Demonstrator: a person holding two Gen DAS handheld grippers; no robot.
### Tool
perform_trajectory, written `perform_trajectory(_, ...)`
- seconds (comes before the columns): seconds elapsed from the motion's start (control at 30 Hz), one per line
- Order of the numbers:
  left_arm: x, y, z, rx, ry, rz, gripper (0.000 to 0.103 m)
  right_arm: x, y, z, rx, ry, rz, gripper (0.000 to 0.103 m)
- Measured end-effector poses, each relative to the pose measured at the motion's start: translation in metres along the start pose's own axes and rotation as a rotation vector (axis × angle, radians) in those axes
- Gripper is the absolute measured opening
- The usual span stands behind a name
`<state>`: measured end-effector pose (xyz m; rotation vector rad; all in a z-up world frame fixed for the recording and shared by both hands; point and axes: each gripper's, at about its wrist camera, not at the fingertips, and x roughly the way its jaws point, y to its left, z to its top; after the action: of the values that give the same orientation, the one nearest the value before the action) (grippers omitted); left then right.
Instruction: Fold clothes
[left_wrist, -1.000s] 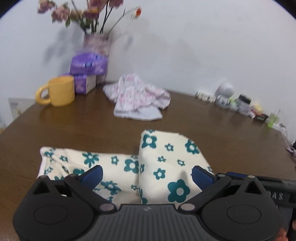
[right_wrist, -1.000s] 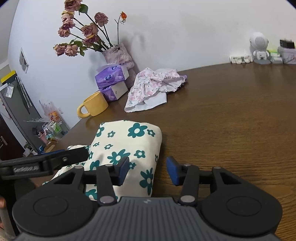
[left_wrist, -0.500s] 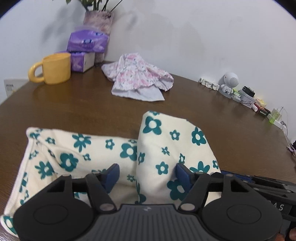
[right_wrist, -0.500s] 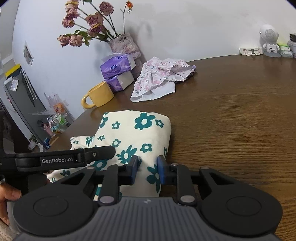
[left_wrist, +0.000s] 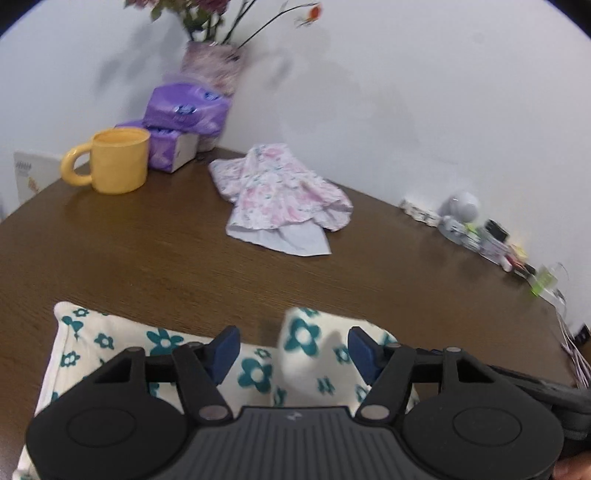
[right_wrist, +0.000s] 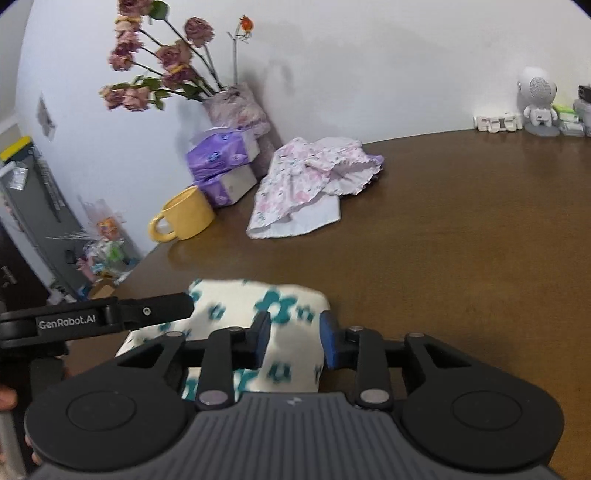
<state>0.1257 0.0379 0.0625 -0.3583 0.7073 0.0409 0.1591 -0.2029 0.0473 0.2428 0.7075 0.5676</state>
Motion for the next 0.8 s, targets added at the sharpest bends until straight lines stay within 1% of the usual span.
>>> perform_trajectory(0.13,0.025,0.017,0.003,-0.073,0.076,-0.006,0.044,0.026,-0.007,0.008,0.068,0.026,-0.002,0.034)
perform_trajectory(0.17,0.030,0.022,0.002,-0.090,0.092,-0.011,0.044,0.032,-0.009,0.008,0.082,0.035,-0.004,0.033)
perform_trajectory(0.2,0.033,0.025,-0.001,-0.097,0.097,-0.010,0.044,0.038,-0.011,0.007,0.091,0.045,-0.006,0.026)
perform_trajectory(0.27,0.035,0.029,-0.005,-0.105,0.095,-0.010,0.044,0.042,-0.010,0.004,0.082,0.056,-0.010,0.024)
perform_trajectory(0.37,0.029,0.033,-0.007,-0.125,0.082,-0.028,0.045,0.044,-0.004,-0.001,0.041,0.054,-0.028,0.024)
perform_trajectory(0.43,0.019,0.033,-0.005,-0.130,0.037,-0.053,0.044,0.041,0.000,-0.004,0.014,0.041,-0.040,0.025)
perform_trajectory(0.47,0.012,0.031,-0.003,-0.120,0.005,-0.045,0.044,0.038,-0.001,-0.004,0.018,0.030,-0.034,0.026)
perform_trajectory(0.57,0.008,0.024,0.004,-0.087,-0.036,-0.012,0.043,0.029,-0.008,-0.002,0.068,-0.011,-0.010,0.026)
perform_trajectory(0.6,0.013,0.023,0.005,-0.086,-0.024,-0.012,0.043,0.028,-0.010,0.000,0.080,-0.024,-0.010,0.026)
perform_trajectory(0.67,0.023,0.022,0.006,-0.084,0.005,-0.009,0.038,0.031,-0.011,0.003,0.096,-0.031,-0.006,0.026)
perform_trajectory(0.73,0.033,0.022,0.002,-0.079,0.027,0.008,0.035,0.038,-0.010,0.006,0.097,-0.024,-0.004,0.026)
perform_trajectory(0.8,0.041,0.024,-0.002,-0.086,0.045,0.024,0.034,0.046,-0.005,0.007,0.072,-0.001,-0.028,0.022)
